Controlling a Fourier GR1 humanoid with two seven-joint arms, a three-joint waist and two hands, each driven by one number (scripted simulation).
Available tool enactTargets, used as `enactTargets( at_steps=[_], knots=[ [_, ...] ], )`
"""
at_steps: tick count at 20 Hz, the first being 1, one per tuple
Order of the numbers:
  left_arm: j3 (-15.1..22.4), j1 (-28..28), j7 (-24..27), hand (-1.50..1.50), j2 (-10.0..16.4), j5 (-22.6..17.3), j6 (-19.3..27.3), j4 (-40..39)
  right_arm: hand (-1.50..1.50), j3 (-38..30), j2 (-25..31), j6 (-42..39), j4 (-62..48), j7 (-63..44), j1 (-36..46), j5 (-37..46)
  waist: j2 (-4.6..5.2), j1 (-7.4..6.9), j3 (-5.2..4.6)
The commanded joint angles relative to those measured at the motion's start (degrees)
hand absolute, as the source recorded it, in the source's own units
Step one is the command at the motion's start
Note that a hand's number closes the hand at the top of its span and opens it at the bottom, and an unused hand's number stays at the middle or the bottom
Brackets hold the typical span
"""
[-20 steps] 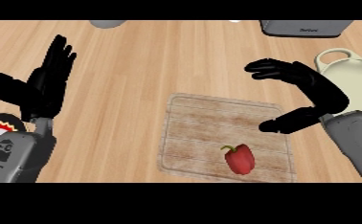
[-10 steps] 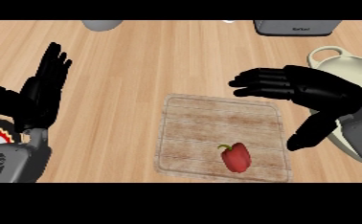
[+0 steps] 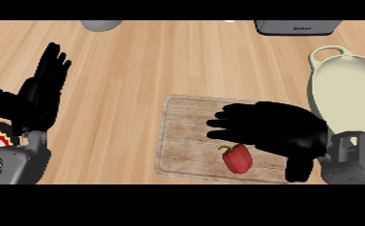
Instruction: Pick the bell pepper from the cutting board and place it in the pot
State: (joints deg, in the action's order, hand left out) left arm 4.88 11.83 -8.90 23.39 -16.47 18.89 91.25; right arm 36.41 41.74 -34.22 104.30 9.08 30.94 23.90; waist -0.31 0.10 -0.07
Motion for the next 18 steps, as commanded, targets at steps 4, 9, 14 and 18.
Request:
enactTargets(
  at_steps=[4,9,14,18],
  knots=[
    [-2.18,-0.1,-0.87,0.0,-1.18,1.45,-2.26,0.02,-1.5,0.07,-4.19,-5.25,5.62,-5.5,-6.58,6.84,0.26,-0.02,0.06],
    [-2.88,0.28,-0.43,0.0,-3.43,2.95,-3.27,-0.88,-1.5,0.76,-10.75,-8.13,6.66,-9.08,-8.2,11.56,0.29,-0.11,0.06],
    [-4.72,-0.52,-3.16,0.0,-1.6,3.08,-3.99,2.05,-1.5,2.67,-4.48,-1.15,5.88,-4.5,-15.71,21.31,0.22,-0.02,0.09],
    [-2.75,-2.95,-1.85,0.0,-5.69,5.91,-3.56,3.16,-1.5,0.44,-9.13,-0.58,-0.07,-0.87,-13.55,25.21,0.29,-0.26,0.08]
  ],
)
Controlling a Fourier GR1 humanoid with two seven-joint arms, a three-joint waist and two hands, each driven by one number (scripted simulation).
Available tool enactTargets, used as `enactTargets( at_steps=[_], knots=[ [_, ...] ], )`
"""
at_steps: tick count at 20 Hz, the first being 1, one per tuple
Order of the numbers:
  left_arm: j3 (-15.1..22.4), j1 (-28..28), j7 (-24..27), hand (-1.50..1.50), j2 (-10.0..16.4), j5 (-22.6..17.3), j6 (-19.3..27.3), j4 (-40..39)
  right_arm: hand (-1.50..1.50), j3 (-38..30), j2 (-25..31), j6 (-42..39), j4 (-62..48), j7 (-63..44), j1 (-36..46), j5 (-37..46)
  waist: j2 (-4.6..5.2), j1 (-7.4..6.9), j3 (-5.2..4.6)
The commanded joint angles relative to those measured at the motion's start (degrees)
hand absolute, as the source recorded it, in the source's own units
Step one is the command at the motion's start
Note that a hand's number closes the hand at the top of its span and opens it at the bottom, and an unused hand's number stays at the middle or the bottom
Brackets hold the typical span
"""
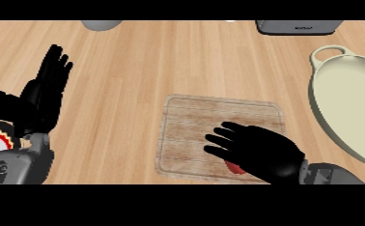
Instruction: Pick the bell pepper from the cutting board and place it in the pot
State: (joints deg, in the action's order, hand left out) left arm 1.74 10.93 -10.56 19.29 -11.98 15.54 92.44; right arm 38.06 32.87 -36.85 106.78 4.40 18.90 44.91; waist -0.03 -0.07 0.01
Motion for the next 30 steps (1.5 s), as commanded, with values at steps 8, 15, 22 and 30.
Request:
enactTargets(
  at_steps=[8,15,22,30],
  knots=[
    [-2.36,1.94,-2.02,0.0,-2.66,3.43,-1.62,-0.43,-1.5,-1.62,-4.77,1.9,-5.4,6.95,-3.13,10.97,0.03,0.11,0.0],
    [-3.55,-2.37,-1.02,0.0,-3.87,3.39,-3.79,2.85,-1.5,-4.13,-8.73,4.55,-14.45,9.73,-1.22,15.72,0.04,-0.19,-0.01],
    [-5.13,-0.55,-0.56,0.0,-3.86,3.96,-4.71,0.65,1.5,1.76,-8.93,9.79,-15.01,16.23,-1.37,22.29,0.01,-0.08,0.0],
    [-7.27,1.52,-6.49,0.0,-2.59,3.97,-7.08,3.19,1.5,-1.38,-10.92,9.24,-15.85,20.17,-4.21,26.1,-0.04,0.06,-0.01]
  ],
)
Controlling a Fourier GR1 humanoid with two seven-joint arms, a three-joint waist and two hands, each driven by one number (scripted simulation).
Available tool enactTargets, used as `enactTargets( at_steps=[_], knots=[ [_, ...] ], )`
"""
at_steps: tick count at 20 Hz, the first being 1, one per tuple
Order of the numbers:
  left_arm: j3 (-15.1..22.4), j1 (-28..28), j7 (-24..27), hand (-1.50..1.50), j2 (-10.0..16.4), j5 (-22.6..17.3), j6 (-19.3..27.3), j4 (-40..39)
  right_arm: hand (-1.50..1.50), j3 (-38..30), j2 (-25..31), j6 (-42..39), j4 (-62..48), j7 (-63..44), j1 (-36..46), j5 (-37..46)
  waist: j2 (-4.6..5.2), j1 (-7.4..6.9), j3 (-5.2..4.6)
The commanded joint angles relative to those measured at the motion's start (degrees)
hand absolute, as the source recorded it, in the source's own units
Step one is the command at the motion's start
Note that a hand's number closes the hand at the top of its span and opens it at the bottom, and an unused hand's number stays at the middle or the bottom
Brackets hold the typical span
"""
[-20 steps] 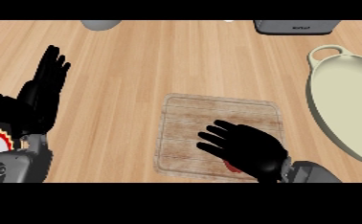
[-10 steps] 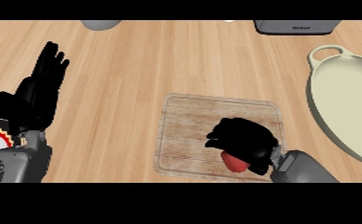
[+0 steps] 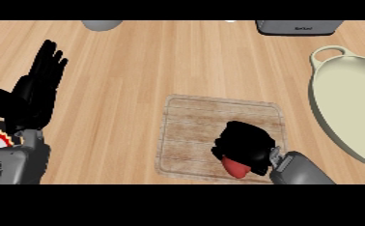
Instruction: Pick the bell pepper from the cutting board and place it in the pot
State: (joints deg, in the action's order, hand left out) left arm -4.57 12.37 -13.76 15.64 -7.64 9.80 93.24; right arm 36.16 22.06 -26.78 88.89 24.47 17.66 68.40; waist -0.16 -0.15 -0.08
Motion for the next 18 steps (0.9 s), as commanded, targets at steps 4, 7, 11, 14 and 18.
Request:
enactTargets(
  at_steps=[4,7,11,14,18],
  knots=[
    [-0.66,-3.72,3.02,0.0,-1.39,0.73,-1.05,1.53,1.5,-0.68,-1.97,0.27,5.72,-3.07,-8.64,2.37,0.0,0.51,0.06],
    [-1.89,-3.36,1.27,0.0,-0.27,0.73,-0.04,0.66,1.5,-6.13,-2.02,1.96,9.58,-8.92,-20.64,-2.68,-0.56,4.09,0.05],
    [-3.28,-6.39,1.82,0.0,-0.2,-0.06,-0.01,2.14,1.5,-9.74,-2.12,3.8,19.77,-14.87,-34.65,-5.98,-0.98,4.9,-0.03],
    [-3.18,-4.0,2.42,0.0,0.07,0.43,-0.31,-0.19,1.5,-9.76,-2.29,4.8,32.3,-17.37,-43.08,-7.92,-0.62,4.94,-0.08],
    [-3.4,-3.69,1.02,0.0,0.26,0.13,-0.01,1.56,1.5,-15.4,-6.63,11.47,42.72,-18.45,-48.98,-13.85,-0.58,4.34,0.05]
  ],
)
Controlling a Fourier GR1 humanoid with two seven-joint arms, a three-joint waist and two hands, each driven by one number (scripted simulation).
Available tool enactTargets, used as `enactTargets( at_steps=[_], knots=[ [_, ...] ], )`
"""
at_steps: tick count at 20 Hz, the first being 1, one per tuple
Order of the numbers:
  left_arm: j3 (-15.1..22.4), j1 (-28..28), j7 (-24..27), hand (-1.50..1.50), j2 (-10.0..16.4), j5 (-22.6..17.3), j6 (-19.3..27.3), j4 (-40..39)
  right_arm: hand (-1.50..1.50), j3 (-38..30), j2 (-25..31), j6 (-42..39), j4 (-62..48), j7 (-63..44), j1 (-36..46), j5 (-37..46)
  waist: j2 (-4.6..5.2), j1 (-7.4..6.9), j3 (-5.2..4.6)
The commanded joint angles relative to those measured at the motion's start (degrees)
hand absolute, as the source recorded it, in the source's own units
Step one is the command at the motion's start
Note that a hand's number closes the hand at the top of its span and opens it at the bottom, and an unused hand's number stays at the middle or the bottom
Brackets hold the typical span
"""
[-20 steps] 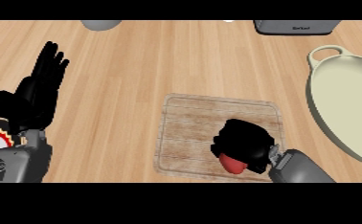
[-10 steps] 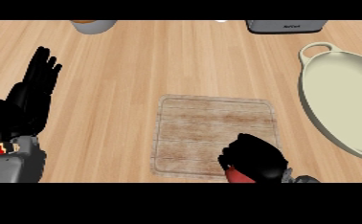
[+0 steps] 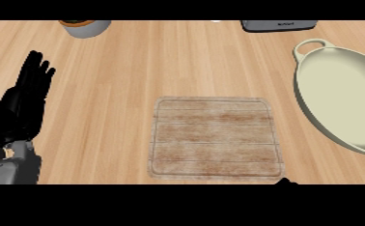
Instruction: Pick the bell pepper from the cutting board and place it in the pot
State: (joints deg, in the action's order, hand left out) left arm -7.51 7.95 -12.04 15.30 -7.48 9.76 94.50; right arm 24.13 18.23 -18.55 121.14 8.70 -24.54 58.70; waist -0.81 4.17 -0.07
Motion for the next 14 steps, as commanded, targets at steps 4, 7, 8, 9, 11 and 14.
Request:
enactTargets(
  at_steps=[4,7,8,9,11,14],
  knots=[
    [0.44,1.56,-1.06,0.0,0.03,-0.39,-0.61,0.03,1.5,-7.78,-7.58,7.08,20.47,-4.94,-10.23,-9.78,0.46,-0.93,0.08],
    [1.13,0.38,-1.15,0.0,-0.34,0.9,0.3,1.78,1.5,-13.18,-8.96,10.33,25.29,-4.79,-11.04,-10.88,0.27,-1.33,0.09],
    [0.33,0.67,-2.41,0.0,0.8,-0.15,-0.73,1.75,1.5,-16.4,-8.72,9.11,26.44,-4.57,-10.46,-14.44,0.36,-1.64,0.11],
    [1.1,-0.88,-0.74,0.0,-0.31,0.23,-0.73,1.98,1.5,-16.54,-10.37,10.22,25.58,-3.83,-11.1,-15.91,0.36,-1.88,0.11],
    [1.24,1.73,-2.03,0.0,-0.53,0.29,-0.06,1.12,1.5,-19.97,-11.73,10.14,25.79,-4.2,-9.54,-18.66,0.5,-1.67,0.13],
    [1.59,-0.03,-1.3,0.0,-0.73,0.47,-0.49,2.29,1.5,-26.29,-11.23,7.86,28.04,-6.24,-8.62,-19.69,0.39,-2.31,0.05]
  ],
)
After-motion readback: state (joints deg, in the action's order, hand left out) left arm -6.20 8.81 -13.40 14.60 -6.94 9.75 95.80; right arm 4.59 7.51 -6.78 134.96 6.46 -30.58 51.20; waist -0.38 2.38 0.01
